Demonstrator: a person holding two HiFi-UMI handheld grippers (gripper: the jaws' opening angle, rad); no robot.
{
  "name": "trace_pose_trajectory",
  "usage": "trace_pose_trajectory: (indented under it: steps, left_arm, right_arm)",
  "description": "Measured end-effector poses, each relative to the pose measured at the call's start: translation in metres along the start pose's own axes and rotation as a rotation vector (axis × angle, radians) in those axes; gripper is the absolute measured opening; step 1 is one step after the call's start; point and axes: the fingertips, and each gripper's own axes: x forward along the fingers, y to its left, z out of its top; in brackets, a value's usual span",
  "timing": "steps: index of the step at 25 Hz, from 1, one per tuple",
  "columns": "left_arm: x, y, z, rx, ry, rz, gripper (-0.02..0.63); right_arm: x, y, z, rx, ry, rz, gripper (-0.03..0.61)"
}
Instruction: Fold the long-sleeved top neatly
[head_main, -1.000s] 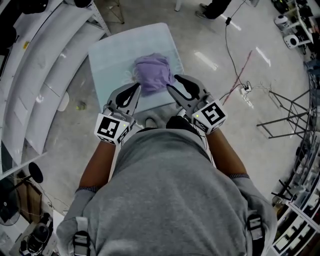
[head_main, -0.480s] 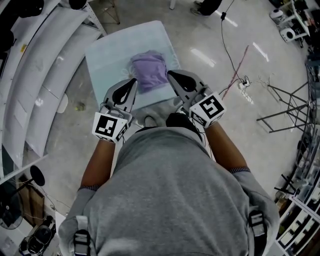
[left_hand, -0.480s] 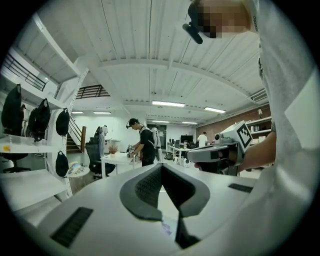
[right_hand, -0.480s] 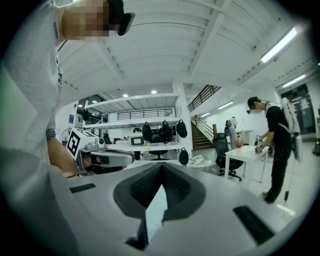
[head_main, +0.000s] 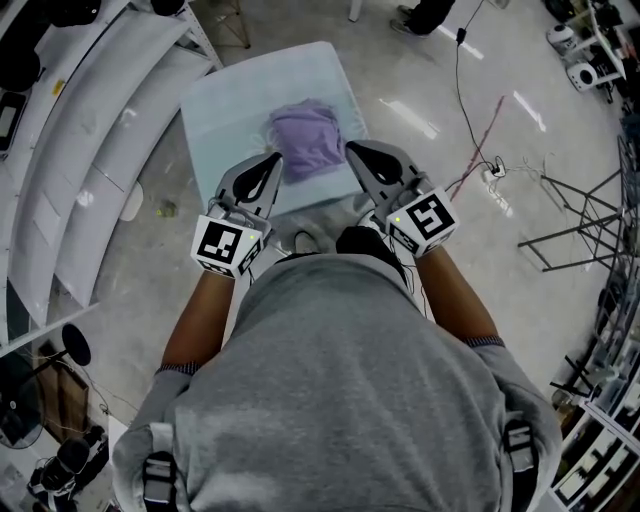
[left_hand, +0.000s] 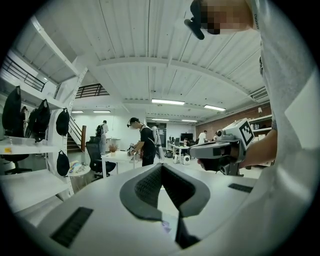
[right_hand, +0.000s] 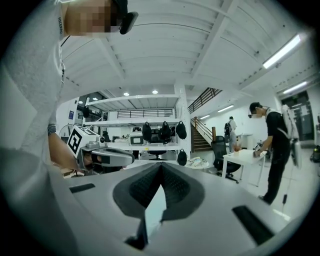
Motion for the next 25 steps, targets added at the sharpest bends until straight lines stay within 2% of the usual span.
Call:
trace_pose_trajectory:
  steps: [13, 25]
  left_arm:
    - [-0.001, -0.006, 0.001, 0.028, 0.0, -0.001, 0.015]
    - [-0.004, -0.003, -0.003, 0.017, 0.008, 0.004, 0.015]
  right_arm:
    - [-0.005, 0.004, 0.0, 0.0, -0.009, -0.007, 0.002]
    - [0.003, 0.008, -0.001, 0.01, -0.019, -0.007, 0.002]
